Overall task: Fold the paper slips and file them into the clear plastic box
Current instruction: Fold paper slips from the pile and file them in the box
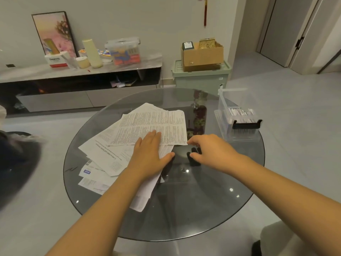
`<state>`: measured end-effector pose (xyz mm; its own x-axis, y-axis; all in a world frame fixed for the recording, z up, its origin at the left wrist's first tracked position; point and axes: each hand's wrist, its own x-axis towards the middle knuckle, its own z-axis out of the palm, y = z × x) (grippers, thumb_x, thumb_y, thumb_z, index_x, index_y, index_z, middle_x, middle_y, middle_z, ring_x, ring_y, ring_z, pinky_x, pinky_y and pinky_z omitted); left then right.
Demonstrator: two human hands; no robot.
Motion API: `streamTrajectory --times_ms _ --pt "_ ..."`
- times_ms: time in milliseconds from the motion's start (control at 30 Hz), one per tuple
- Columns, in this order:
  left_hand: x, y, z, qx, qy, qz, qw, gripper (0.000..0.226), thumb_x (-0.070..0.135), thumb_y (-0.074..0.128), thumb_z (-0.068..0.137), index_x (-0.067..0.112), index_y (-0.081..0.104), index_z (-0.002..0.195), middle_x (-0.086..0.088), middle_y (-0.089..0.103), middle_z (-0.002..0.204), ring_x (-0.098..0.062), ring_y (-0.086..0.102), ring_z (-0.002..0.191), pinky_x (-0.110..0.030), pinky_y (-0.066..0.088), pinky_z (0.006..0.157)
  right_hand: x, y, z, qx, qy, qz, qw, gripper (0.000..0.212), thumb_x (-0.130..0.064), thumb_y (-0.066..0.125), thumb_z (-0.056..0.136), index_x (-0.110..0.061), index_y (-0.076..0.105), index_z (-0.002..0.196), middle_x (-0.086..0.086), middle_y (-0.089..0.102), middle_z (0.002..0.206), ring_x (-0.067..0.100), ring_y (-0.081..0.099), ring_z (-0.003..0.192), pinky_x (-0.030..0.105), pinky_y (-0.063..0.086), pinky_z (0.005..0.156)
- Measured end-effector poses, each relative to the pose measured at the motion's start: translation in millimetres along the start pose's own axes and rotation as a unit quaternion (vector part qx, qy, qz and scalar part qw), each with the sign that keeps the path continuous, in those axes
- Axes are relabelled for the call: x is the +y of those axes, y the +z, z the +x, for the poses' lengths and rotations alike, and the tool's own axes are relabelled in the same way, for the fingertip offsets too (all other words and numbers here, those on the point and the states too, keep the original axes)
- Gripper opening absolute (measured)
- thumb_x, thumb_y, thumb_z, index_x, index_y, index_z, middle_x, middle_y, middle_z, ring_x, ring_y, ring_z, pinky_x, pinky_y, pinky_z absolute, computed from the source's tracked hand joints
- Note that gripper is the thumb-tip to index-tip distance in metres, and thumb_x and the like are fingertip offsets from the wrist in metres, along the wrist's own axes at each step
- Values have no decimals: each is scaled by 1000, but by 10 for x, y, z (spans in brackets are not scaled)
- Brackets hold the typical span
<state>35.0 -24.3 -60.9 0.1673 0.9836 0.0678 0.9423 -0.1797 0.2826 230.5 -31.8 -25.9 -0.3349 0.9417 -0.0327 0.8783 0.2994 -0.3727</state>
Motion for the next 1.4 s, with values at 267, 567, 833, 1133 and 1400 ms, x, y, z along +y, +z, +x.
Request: streamTrajectory --times_ms 267,567,833,1133,1400 --pt "94 54 178 30 16 -33 999 75 58 52 85 18 28 144 3 44 140 -16 38 130 -39 14 115 16 14 96 -18 0 -33 999 44 -27 54 90 -22 48 133 1 60 123 20 55 112 38 48 91" --pt "270 38 165 94 94 58 990 33 46 49 92 24 66 109 6 69 104 -16 60 95 -29 31 92 92 -42 87 14 9 -22 1000 44 -28 59 87 -23 52 129 -2 59 125 17 53 116 36 48 92" --pt "292 29 67 125 123 -55 983 20 25 54 93 13 71 93 -2 70 84 -20 61 76 -32 45 72 97 -71 12 64 -16 5 998 52 -29 65 84 -28 48 133 -3 48 132 17 44 122 37 42 99" --pt "279 -104 -407 18 113 -213 970 13 31 52 89 24 62 94 14 66 93 -6 60 88 -30 50 78 88 -200 -50 29 -57 -26 998 10 -41 63 84 -41 56 77 -4 60 106 20 47 111 31 32 98" --pt "295 -222 -677 2 32 -353 935 20 29 56 92 47 60 99 27 66 96 7 60 95 -9 46 80 -242 -288 -279 -4 -121 71 990 7 -40 58 88 -34 55 87 -11 63 85 10 60 87 28 48 76"
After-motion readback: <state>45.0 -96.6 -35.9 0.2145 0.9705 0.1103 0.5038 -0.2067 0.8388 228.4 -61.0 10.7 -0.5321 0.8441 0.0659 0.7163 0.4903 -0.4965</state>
